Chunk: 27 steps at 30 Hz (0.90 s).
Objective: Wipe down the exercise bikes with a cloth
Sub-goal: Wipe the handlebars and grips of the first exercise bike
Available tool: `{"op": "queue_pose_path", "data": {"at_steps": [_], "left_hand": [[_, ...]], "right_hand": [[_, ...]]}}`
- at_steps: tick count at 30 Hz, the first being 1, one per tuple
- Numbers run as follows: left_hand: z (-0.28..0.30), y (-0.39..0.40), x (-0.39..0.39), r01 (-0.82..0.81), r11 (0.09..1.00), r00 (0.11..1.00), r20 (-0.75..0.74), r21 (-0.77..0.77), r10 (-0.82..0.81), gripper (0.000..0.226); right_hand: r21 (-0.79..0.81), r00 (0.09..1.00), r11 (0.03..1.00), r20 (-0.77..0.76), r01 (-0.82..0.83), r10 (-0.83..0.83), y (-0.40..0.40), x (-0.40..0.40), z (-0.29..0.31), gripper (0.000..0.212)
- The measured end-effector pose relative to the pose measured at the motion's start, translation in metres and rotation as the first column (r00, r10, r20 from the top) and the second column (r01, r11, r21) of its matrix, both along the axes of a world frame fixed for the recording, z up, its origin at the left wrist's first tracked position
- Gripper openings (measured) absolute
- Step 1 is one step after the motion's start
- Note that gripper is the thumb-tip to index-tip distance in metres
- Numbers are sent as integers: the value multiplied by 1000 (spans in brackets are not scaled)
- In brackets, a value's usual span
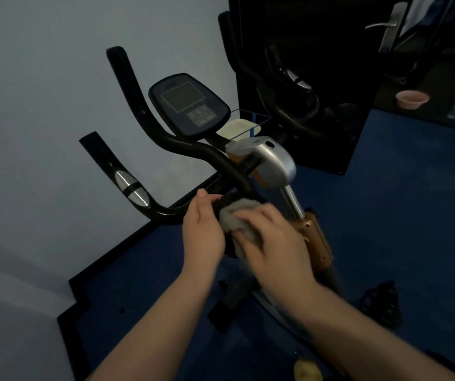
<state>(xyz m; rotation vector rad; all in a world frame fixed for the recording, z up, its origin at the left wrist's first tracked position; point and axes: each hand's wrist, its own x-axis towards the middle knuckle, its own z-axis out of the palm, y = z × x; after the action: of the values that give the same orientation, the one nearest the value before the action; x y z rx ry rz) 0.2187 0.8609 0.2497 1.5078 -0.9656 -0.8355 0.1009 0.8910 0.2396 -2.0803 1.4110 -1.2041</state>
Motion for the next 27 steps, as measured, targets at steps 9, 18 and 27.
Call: {"op": "queue_pose_path", "data": {"at_steps": [9,18,27], "left_hand": [[-3,0,-1,-38,999,997,-71,-3,38,51],[-3,1,-5,-121,993,989,-88,-18,119,53],[-2,7,-11,-221,975,972,68,-36,224,43]], "right_hand": [[7,999,999,-18,-46,46,6,6,-2,33],[-173,970,977,-226,-127,86,-18,6,3,35],[-160,983,972,40,-170,179,-46,-37,14,36]]}}
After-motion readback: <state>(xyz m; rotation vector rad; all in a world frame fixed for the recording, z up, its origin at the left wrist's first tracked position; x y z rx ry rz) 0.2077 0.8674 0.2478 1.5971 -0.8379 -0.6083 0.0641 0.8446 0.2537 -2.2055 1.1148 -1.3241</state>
